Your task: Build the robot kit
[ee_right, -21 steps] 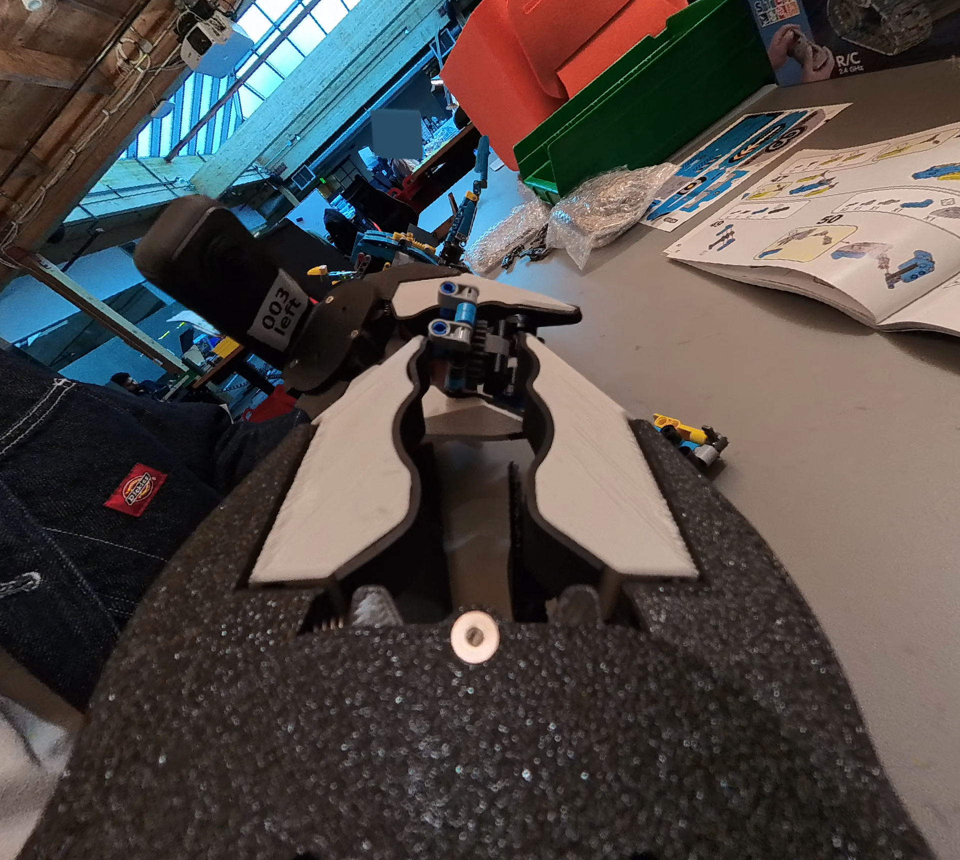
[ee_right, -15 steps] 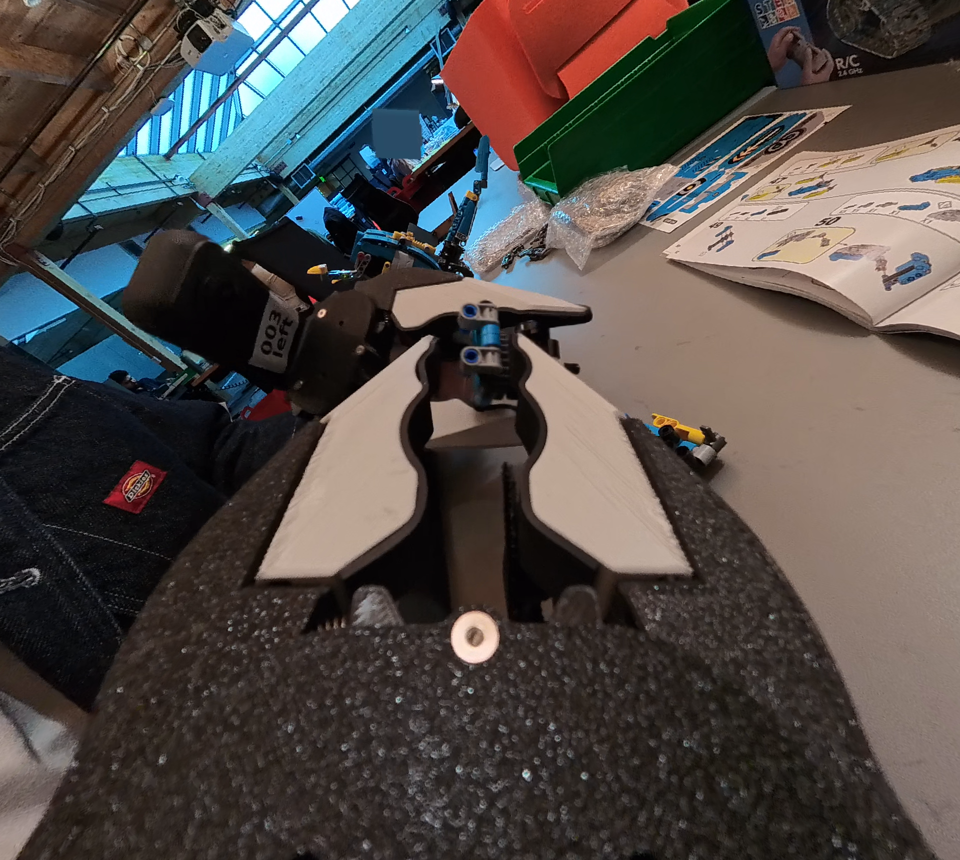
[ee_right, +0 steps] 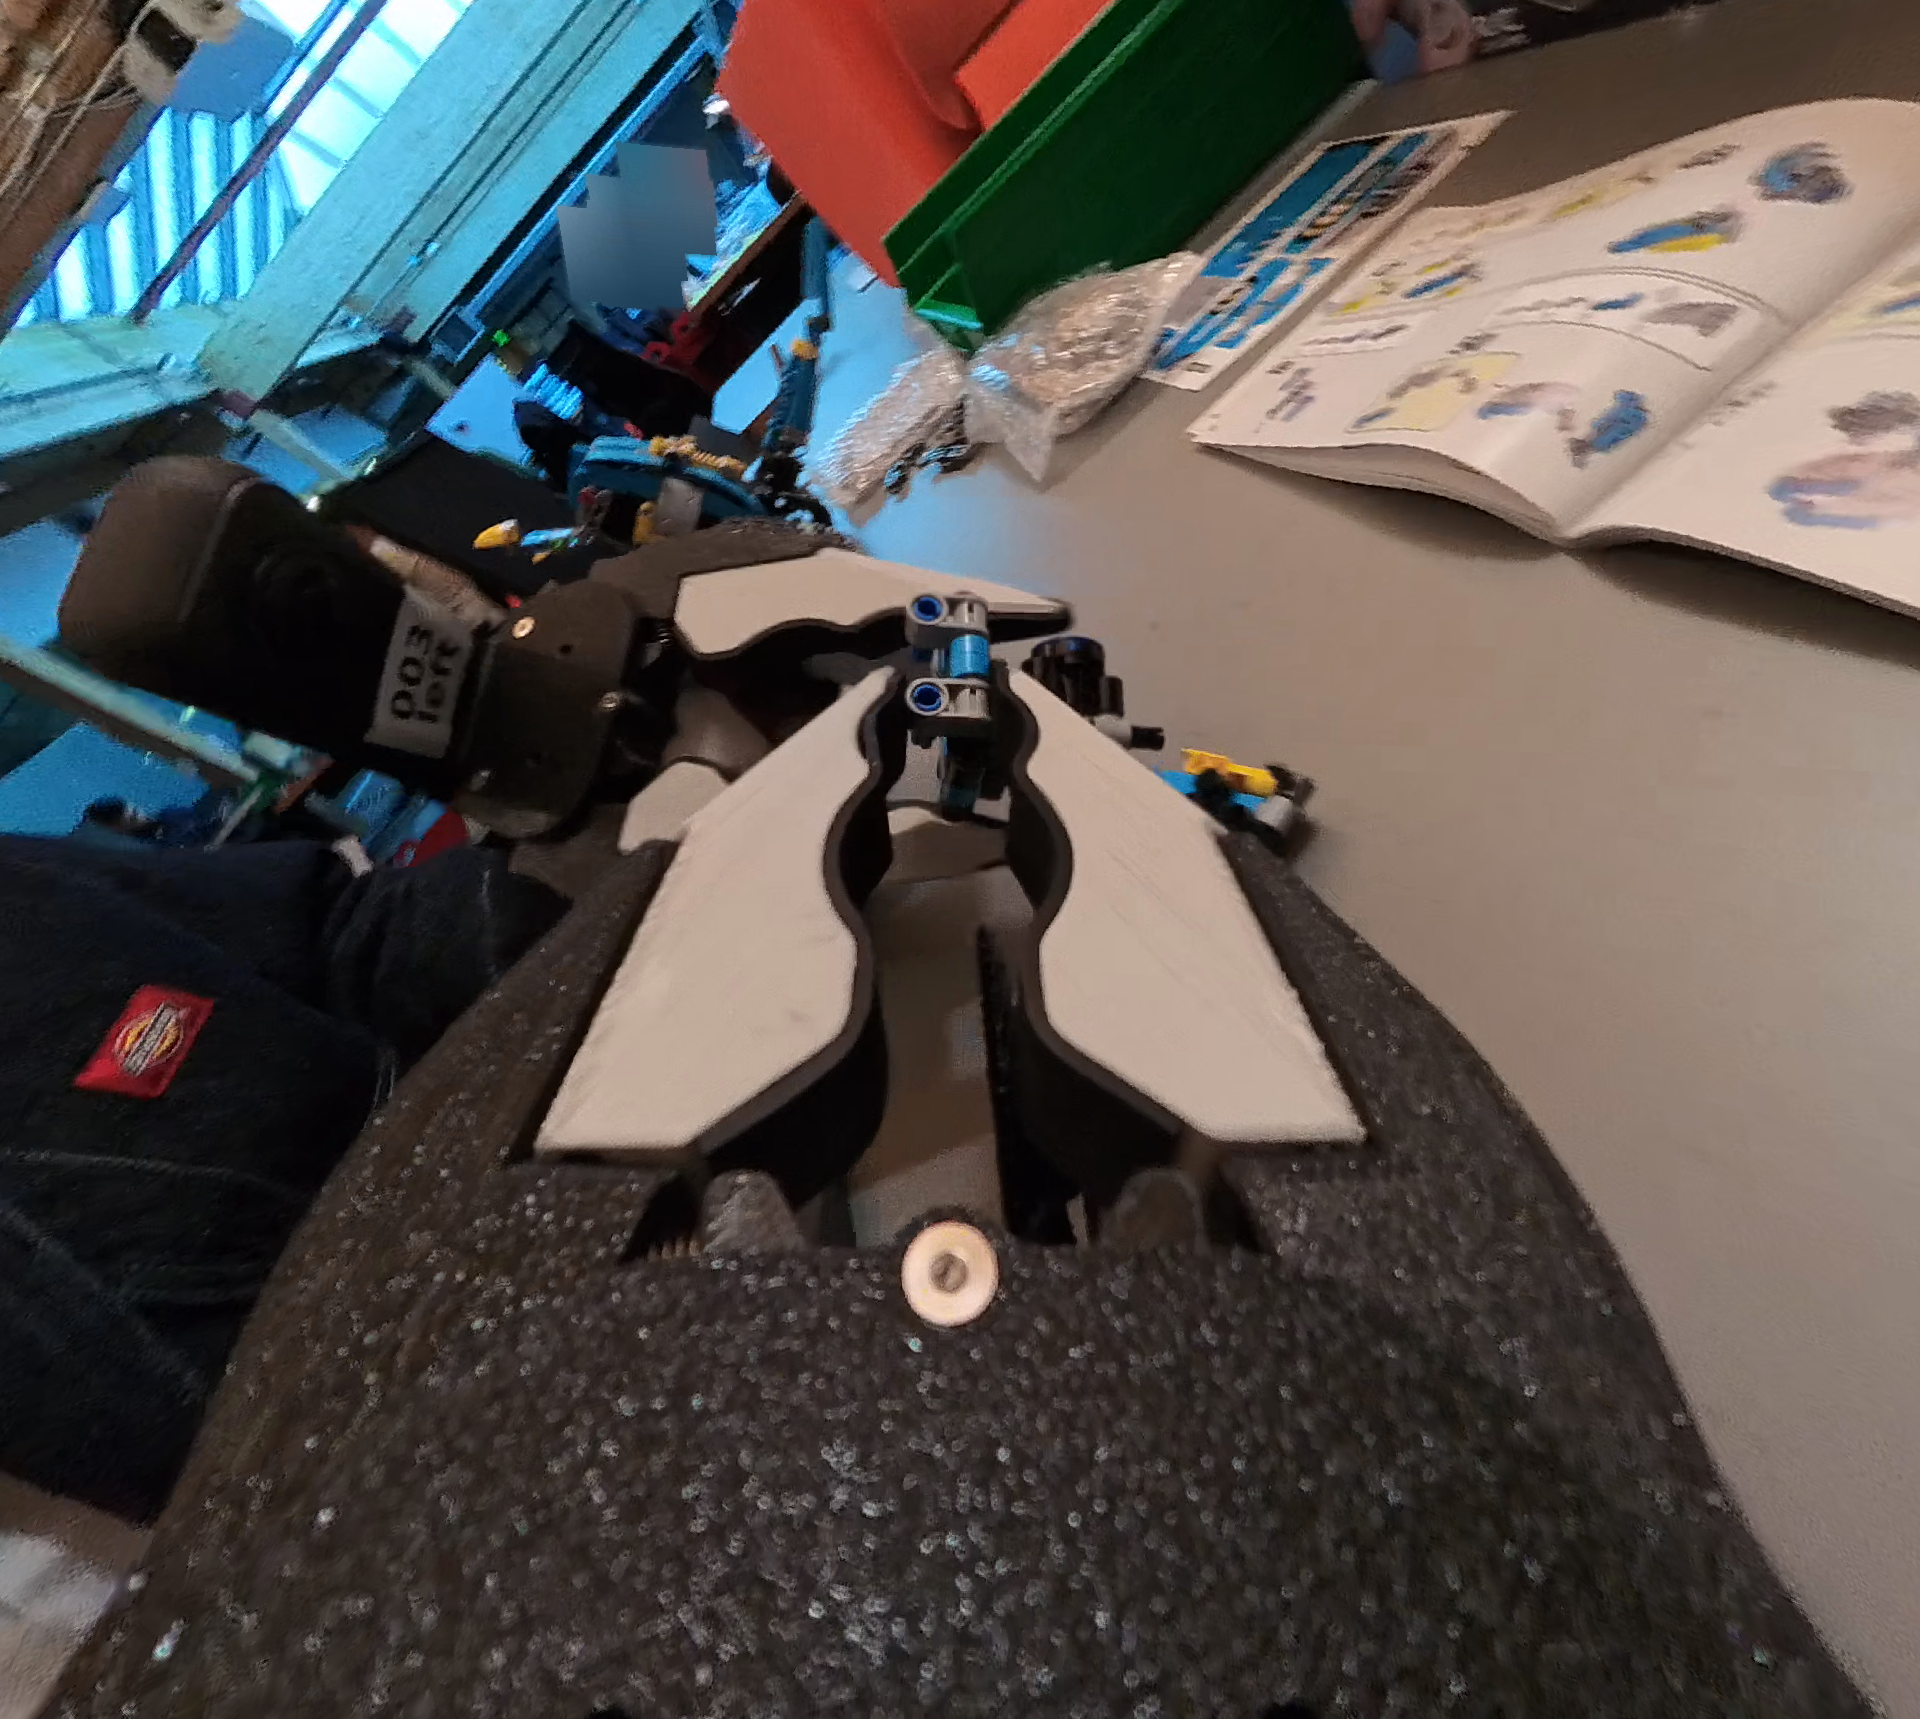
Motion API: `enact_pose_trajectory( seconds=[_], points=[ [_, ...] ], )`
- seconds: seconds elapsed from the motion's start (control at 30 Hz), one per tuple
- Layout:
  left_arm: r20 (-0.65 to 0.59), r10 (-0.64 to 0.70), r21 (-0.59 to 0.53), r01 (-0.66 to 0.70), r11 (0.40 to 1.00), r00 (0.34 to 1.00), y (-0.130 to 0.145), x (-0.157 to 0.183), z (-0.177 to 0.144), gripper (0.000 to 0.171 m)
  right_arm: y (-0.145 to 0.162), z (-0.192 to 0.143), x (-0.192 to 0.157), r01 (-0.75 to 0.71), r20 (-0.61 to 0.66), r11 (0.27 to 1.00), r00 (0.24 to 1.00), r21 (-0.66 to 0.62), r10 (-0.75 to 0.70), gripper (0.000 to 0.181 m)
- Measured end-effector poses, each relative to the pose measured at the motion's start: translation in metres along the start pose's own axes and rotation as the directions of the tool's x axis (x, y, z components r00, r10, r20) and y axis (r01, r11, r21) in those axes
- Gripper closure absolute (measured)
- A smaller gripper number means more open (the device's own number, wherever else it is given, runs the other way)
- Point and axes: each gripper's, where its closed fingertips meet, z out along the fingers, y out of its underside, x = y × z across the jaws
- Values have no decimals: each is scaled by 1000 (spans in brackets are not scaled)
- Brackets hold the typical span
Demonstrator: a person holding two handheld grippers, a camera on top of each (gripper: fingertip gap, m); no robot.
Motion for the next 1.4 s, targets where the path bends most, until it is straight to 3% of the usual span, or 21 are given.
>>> enact_pose_trajectory(
  seconds=[0.1,0.2,0.33,0.43,0.47,0.9,1.17,1.4],
  points=[
    [-143,-125,-111,110,988,982,23,5,7,110,-1,-12,34,-54,-162,999,985,4,54,166],
    [-285,-238,-262,163,951,929,45,13,16,94,4,-17,51,40,-311,997,949,-60,-57,167],
    [-303,-155,-279,68,958,940,50,6,26,96,17,-9,61,94,-416,982,896,-164,-155,166],
    [-328,-156,-318,46,947,932,60,10,31,116,21,-8,67,107,-467,975,864,-195,-188,166],
    [-325,-178,-319,69,945,929,59,11,32,128,22,-8,67,100,-478,975,859,-197,-185,166],
    [-149,-246,-348,182,920,958,53,12,46,130,20,0,73,145,-580,960,771,-241,-262,166],
    [-155,-260,-339,196,920,953,52,14,47,130,20,-4,73,183,-600,939,729,-291,-328,166],
    [-151,-254,-336,192,922,955,51,14,47,130,25,-5,80,123,-600,953,752,-278,-272,166]
  ],
)
